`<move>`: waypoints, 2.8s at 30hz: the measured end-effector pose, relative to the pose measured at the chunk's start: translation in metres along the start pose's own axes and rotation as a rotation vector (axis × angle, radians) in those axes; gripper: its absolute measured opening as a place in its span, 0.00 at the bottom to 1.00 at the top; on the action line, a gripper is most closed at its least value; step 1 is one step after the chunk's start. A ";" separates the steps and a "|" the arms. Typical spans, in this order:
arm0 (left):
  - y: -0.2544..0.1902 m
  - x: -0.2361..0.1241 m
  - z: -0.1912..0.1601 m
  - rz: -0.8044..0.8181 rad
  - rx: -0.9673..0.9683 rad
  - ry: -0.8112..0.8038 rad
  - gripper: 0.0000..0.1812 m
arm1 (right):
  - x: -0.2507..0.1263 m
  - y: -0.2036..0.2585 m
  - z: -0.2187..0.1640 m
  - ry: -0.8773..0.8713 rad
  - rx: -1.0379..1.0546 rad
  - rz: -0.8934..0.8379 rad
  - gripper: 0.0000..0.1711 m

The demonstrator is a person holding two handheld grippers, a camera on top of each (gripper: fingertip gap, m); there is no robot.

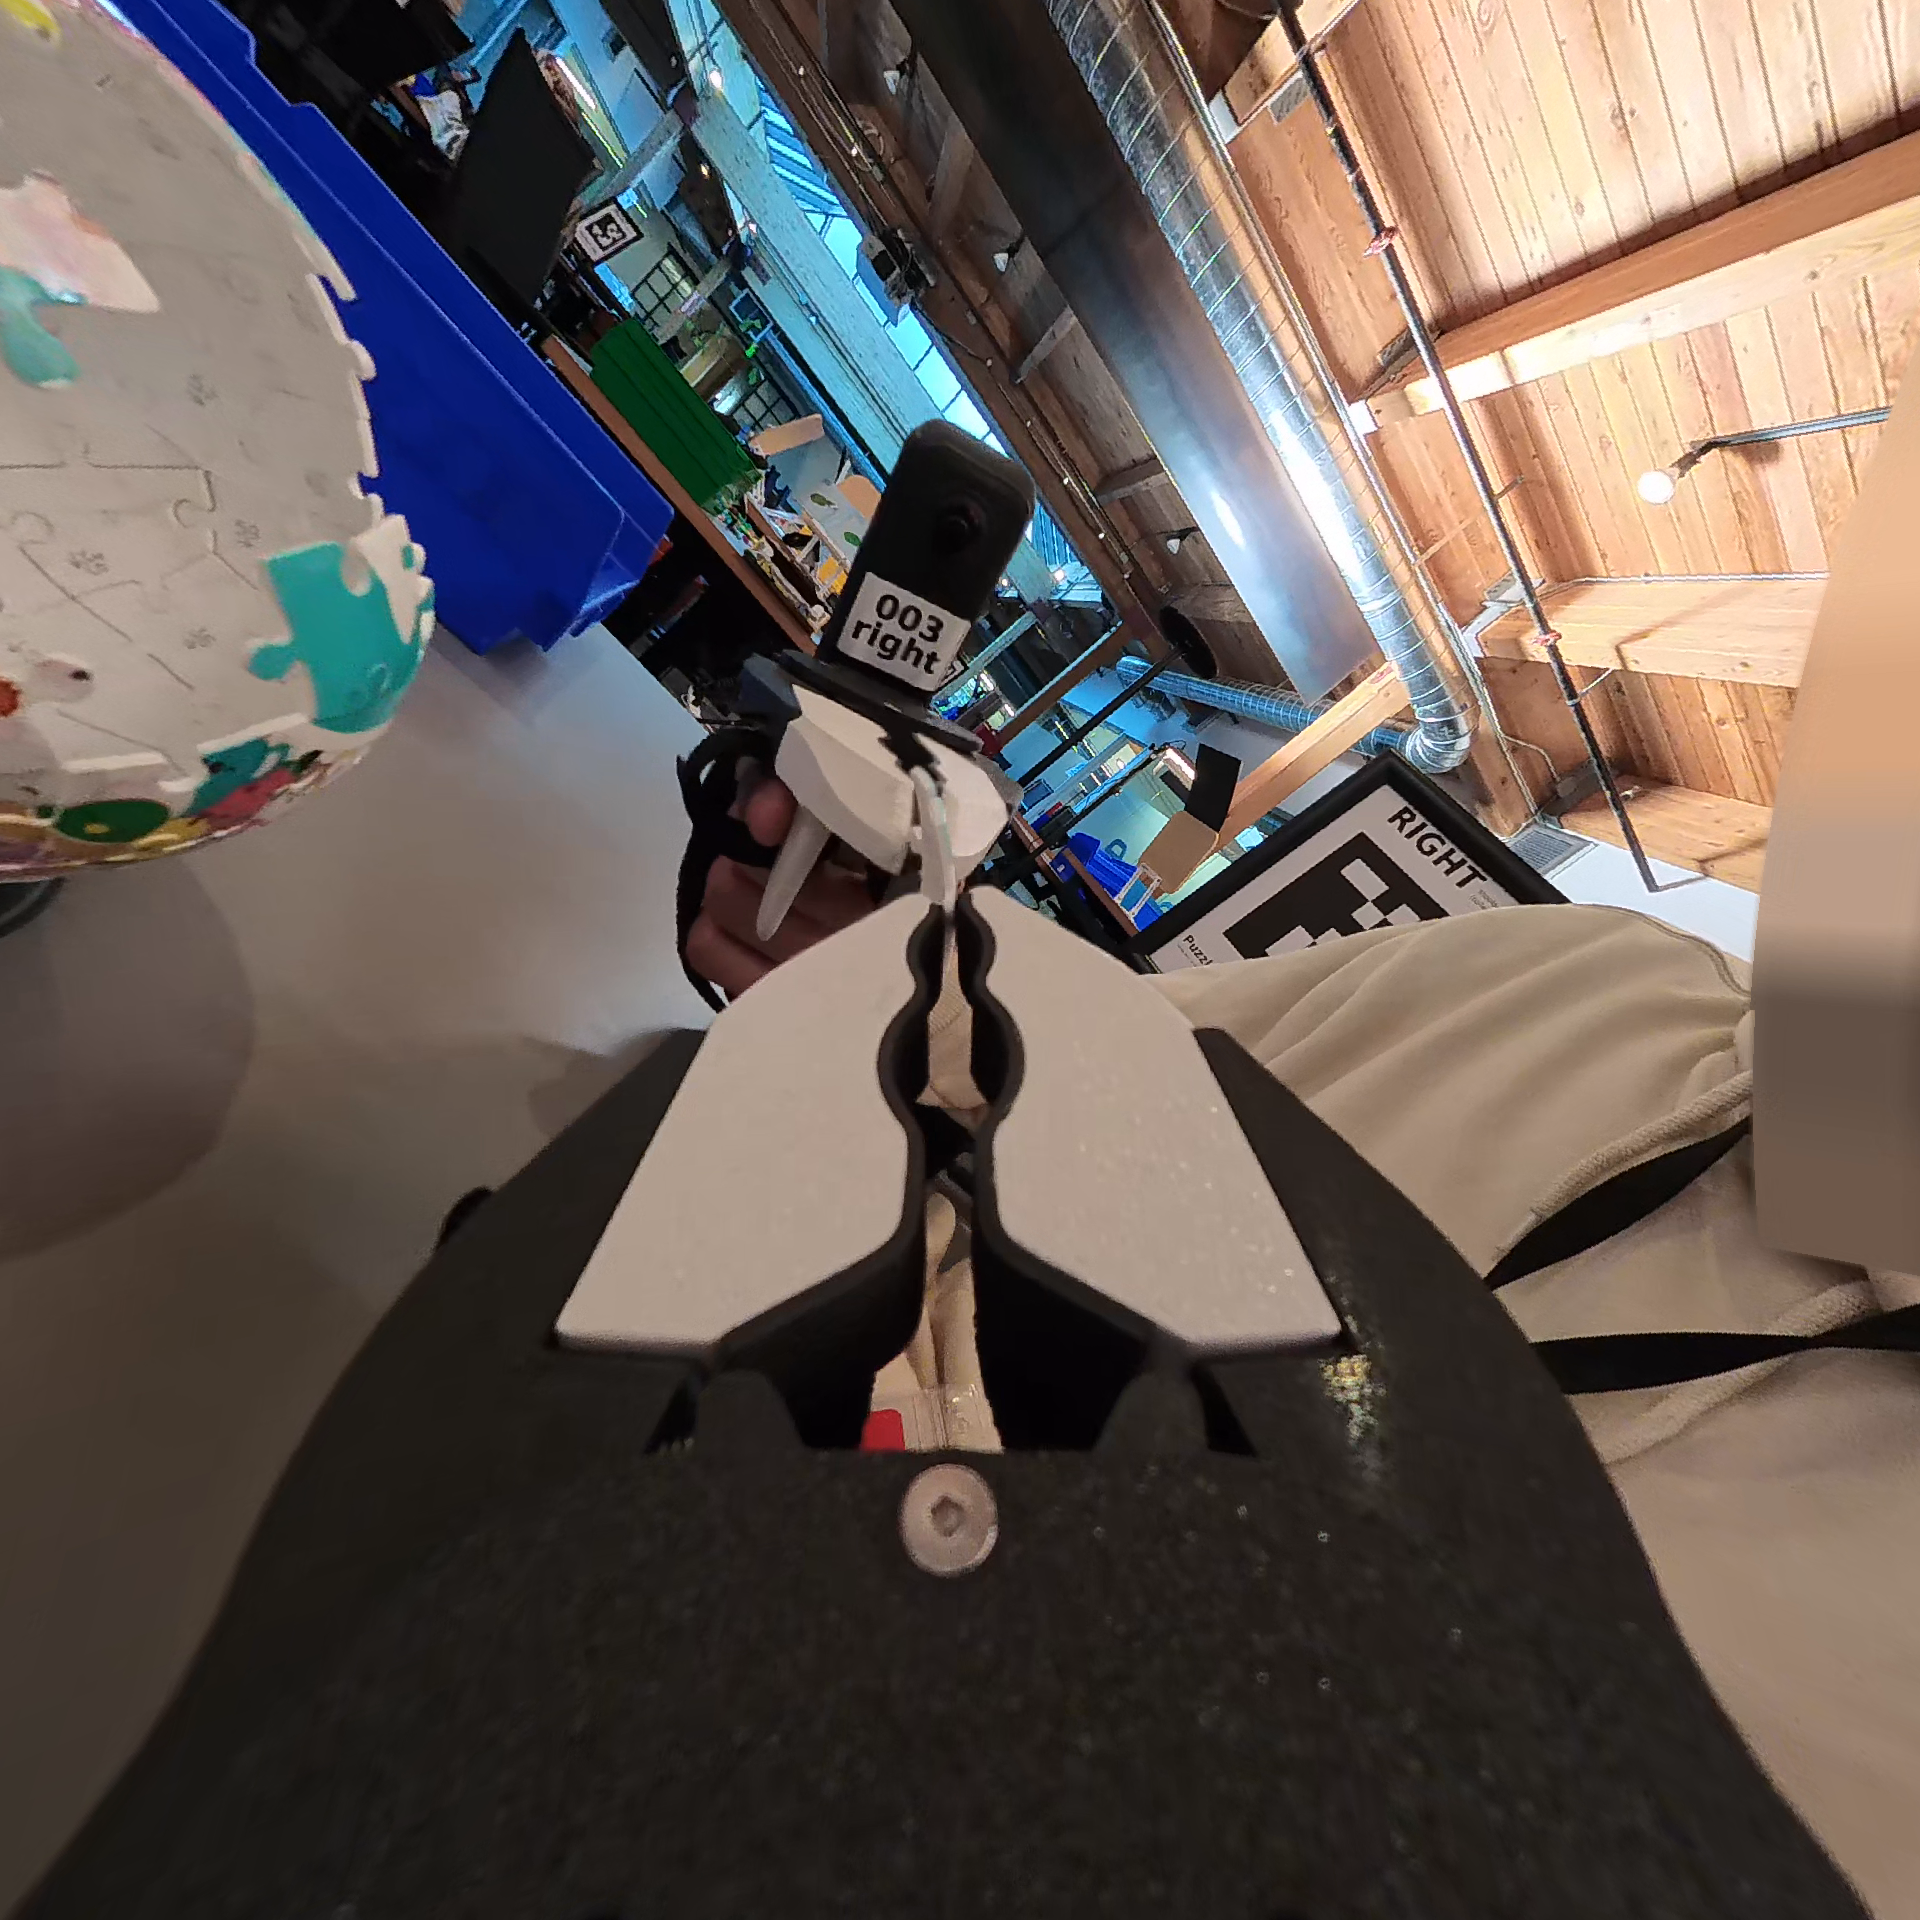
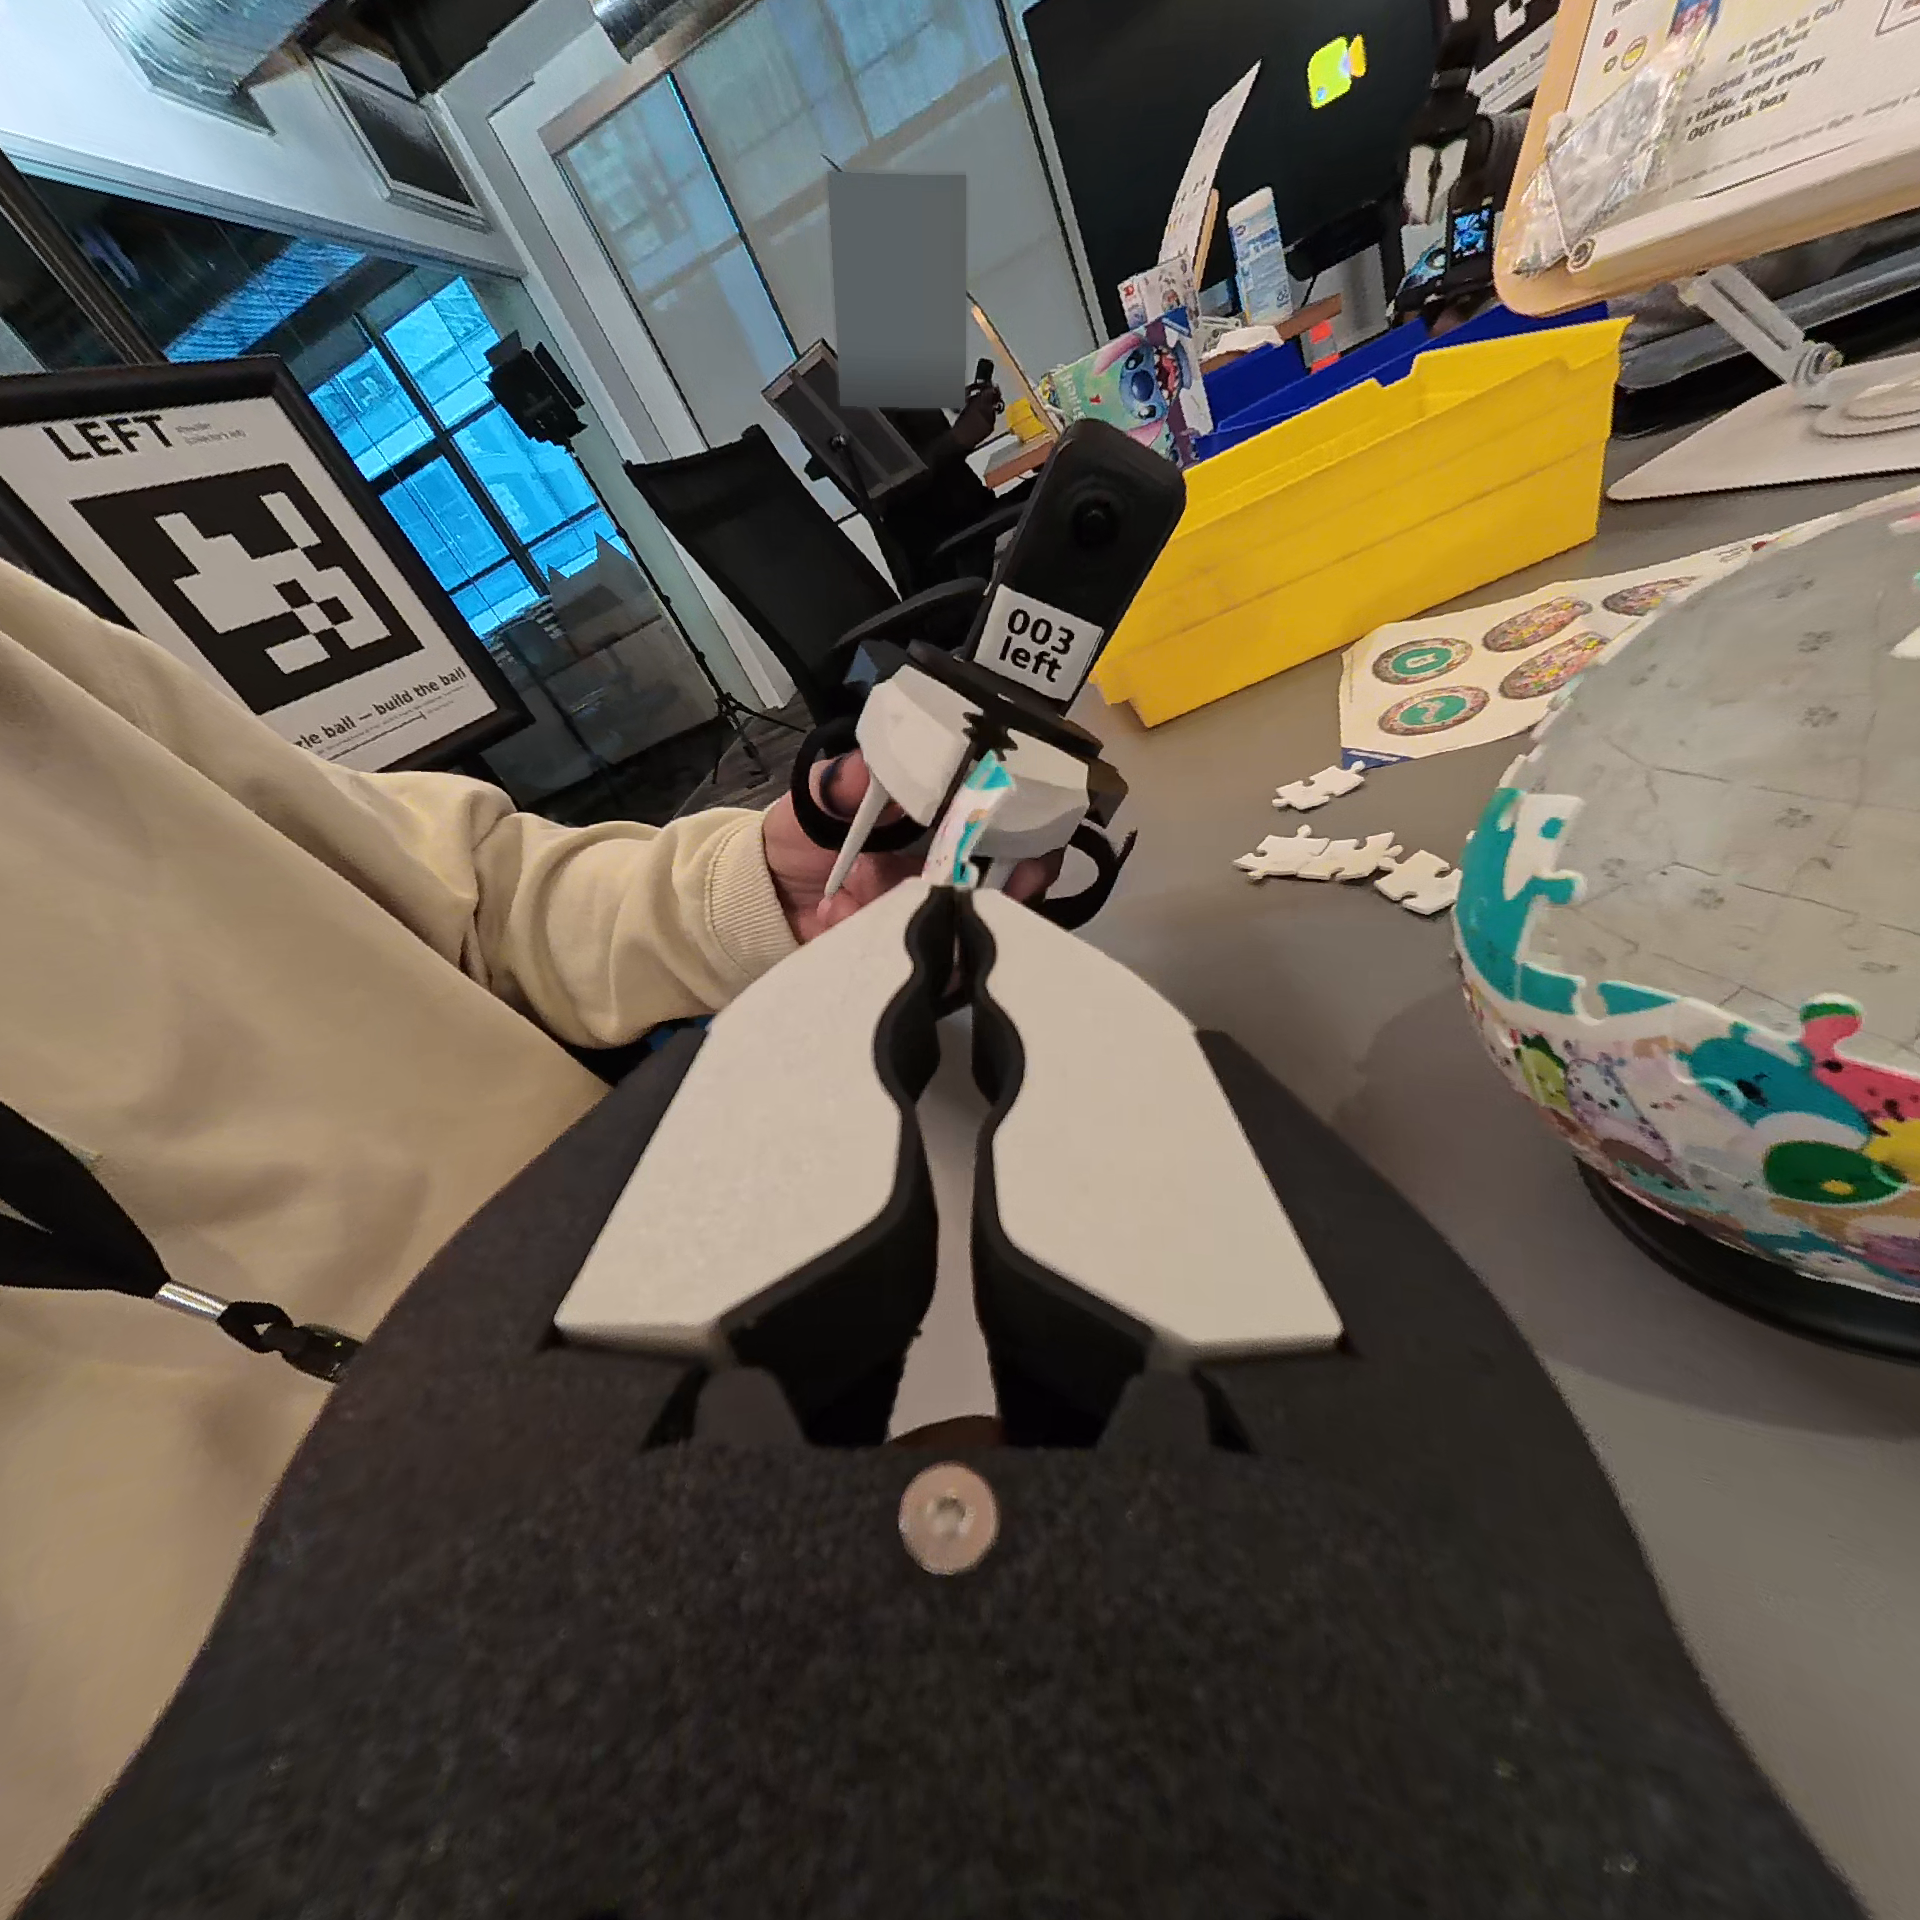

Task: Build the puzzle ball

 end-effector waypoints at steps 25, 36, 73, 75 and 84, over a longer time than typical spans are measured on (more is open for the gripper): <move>-0.002 0.003 -0.006 0.005 0.008 0.034 0.01 | -0.005 -0.003 0.005 -0.063 0.028 -0.007 0.00; 0.000 -0.004 -0.010 0.026 0.022 0.098 0.01 | 0.002 -0.003 -0.001 0.001 -0.021 -0.019 0.04; 0.000 -0.017 -0.003 0.040 0.010 0.057 0.01 | 0.015 0.001 -0.017 0.105 0.030 0.034 0.01; 0.001 -0.020 -0.001 0.051 0.011 0.046 0.01 | 0.013 0.000 -0.016 0.095 0.035 0.029 0.02; 0.025 -0.029 -0.004 0.236 -0.015 0.074 0.01 | 0.016 -0.002 -0.019 0.115 0.043 0.018 0.02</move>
Point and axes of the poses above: each gripper's, where its closed fingertips meet, x out along the fingers, z out of its top, y = z × x across the jaws, the point moved 5 cm from there along -x, back along the fingers, and after that the axes turned 10 degrees about z, right-handed, at the moved point
